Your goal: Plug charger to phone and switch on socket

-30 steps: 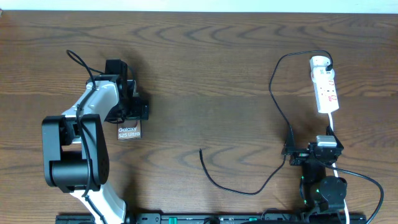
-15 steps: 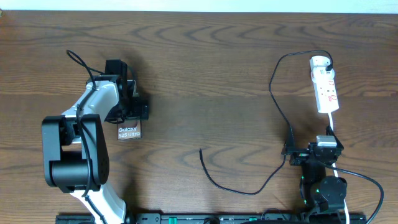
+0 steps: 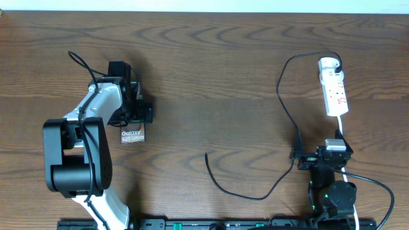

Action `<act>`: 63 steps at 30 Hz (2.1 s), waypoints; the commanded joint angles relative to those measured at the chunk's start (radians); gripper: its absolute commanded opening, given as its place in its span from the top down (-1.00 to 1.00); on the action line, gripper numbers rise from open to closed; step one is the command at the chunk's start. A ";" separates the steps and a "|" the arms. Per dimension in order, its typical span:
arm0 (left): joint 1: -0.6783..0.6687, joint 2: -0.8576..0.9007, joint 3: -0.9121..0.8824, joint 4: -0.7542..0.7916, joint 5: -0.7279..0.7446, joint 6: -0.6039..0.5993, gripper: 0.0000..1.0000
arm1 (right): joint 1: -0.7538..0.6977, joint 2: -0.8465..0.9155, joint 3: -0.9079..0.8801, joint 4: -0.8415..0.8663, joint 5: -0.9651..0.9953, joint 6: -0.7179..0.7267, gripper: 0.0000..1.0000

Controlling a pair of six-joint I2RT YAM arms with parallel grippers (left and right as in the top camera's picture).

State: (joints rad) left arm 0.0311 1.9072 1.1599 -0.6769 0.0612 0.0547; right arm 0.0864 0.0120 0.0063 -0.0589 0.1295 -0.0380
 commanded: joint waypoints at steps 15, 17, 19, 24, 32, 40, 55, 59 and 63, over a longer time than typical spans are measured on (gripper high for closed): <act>0.004 0.051 -0.048 0.006 0.005 0.005 -0.98 | -0.006 -0.005 -0.001 -0.004 0.003 -0.012 -0.98; 0.004 0.051 -0.048 0.005 0.005 0.005 -0.98 | -0.006 -0.005 -0.001 -0.004 0.003 -0.012 -0.99; 0.004 0.051 -0.048 0.005 0.005 0.005 -0.90 | -0.006 -0.005 -0.001 -0.004 0.003 -0.012 -0.98; 0.004 0.051 -0.048 0.005 0.005 0.005 -0.87 | -0.006 -0.005 -0.001 -0.004 0.003 -0.012 -0.99; 0.004 0.051 -0.048 0.005 0.005 0.005 -0.78 | -0.006 -0.005 -0.001 -0.004 0.002 -0.012 -0.99; 0.004 0.051 -0.048 0.005 0.005 0.005 -0.69 | -0.006 -0.005 -0.001 -0.004 0.002 -0.012 -0.98; 0.004 0.051 -0.048 0.005 0.005 0.005 -0.56 | -0.006 -0.005 -0.001 -0.004 0.003 -0.012 -0.99; 0.004 0.051 -0.048 0.005 0.005 0.005 -0.54 | -0.006 -0.005 -0.001 -0.004 0.003 -0.012 -0.99; 0.004 0.051 -0.049 0.005 0.005 0.005 -0.53 | -0.006 -0.005 -0.001 -0.004 0.003 -0.012 -0.98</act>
State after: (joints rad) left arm 0.0338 1.9064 1.1599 -0.6720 0.0608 0.0566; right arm 0.0864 0.0120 0.0063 -0.0589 0.1295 -0.0380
